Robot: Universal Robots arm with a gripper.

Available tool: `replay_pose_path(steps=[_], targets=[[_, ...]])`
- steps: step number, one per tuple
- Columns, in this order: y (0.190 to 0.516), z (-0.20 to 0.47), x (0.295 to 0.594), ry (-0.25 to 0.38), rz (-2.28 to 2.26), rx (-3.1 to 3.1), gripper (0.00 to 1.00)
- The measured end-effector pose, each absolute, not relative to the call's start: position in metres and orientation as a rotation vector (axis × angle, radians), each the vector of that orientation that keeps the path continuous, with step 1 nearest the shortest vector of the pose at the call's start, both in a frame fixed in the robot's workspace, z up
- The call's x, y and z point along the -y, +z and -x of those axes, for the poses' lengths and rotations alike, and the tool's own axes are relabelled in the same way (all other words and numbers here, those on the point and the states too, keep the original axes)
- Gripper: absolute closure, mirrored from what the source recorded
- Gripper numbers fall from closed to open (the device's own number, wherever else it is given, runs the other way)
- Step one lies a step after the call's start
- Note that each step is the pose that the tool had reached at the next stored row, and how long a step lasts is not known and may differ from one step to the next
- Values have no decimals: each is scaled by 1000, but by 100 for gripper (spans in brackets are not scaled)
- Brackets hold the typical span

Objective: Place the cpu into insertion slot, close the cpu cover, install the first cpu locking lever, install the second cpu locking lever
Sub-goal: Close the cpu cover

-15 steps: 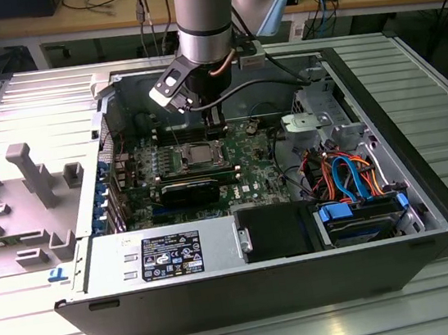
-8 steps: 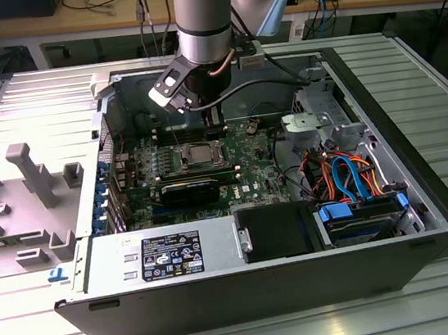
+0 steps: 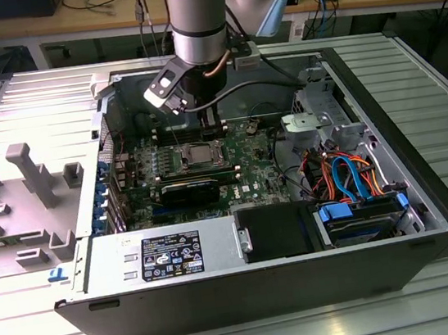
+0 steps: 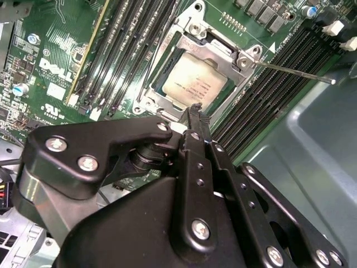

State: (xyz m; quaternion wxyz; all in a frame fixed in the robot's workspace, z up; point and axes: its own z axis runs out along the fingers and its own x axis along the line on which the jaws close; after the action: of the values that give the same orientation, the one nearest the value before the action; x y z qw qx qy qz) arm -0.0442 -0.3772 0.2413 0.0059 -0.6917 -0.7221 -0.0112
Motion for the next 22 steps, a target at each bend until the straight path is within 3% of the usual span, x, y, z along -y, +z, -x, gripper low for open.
replay_pose_path(steps=[22], targets=[[223, 75, 381, -12, 2127, 2274, 89]])
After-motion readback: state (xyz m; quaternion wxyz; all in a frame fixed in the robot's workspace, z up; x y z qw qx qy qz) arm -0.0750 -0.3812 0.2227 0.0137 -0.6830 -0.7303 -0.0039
